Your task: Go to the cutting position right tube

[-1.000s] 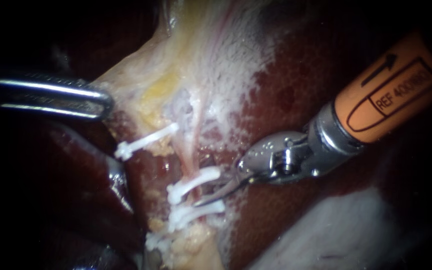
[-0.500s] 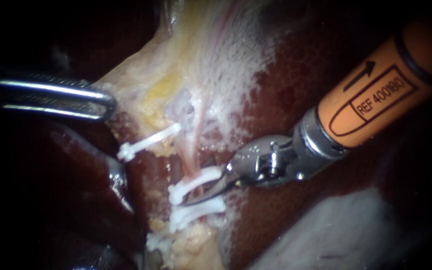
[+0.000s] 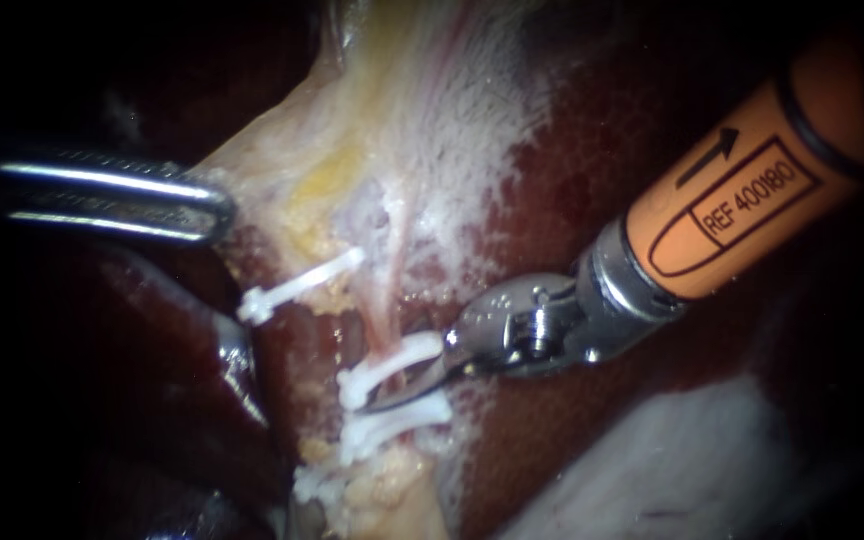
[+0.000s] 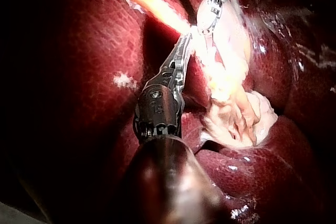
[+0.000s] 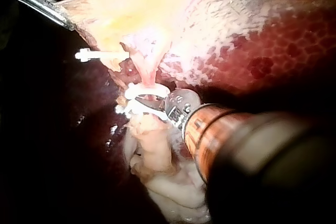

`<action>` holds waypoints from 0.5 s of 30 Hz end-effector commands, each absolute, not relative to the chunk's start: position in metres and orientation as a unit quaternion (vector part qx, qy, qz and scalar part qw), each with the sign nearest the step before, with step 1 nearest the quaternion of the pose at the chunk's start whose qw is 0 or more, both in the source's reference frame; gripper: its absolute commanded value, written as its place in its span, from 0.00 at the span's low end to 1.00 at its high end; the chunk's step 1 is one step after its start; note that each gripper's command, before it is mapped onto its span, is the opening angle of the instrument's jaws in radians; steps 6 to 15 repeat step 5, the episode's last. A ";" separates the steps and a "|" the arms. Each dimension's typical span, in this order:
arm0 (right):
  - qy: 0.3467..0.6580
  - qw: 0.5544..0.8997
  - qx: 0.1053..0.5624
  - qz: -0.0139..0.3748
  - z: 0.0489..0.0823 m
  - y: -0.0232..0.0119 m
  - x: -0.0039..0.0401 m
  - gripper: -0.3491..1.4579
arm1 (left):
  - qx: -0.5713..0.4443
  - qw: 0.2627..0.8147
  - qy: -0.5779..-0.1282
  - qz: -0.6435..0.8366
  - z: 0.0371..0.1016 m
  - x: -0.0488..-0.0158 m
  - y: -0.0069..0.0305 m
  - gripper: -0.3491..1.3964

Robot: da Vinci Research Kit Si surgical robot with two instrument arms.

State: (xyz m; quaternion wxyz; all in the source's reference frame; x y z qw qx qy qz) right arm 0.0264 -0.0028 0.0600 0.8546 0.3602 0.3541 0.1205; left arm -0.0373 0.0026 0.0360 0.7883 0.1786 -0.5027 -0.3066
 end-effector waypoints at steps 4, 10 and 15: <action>0.354 0.855 0.360 0.120 0.0600 -0.0028 0.0264 0.29 | 0.178 0.788 -0.503 -0.307 0.0360 -0.0373 0.0026 0.00; 0.354 0.855 0.360 0.120 0.0600 -0.0029 0.0264 0.29 | 0.178 0.788 -0.503 -0.307 0.0360 -0.0373 0.0026 0.00; 0.354 0.855 0.360 0.120 0.0600 -0.0029 0.0264 0.29 | 0.178 0.788 -0.503 -0.307 0.0360 -0.0373 0.0026 0.00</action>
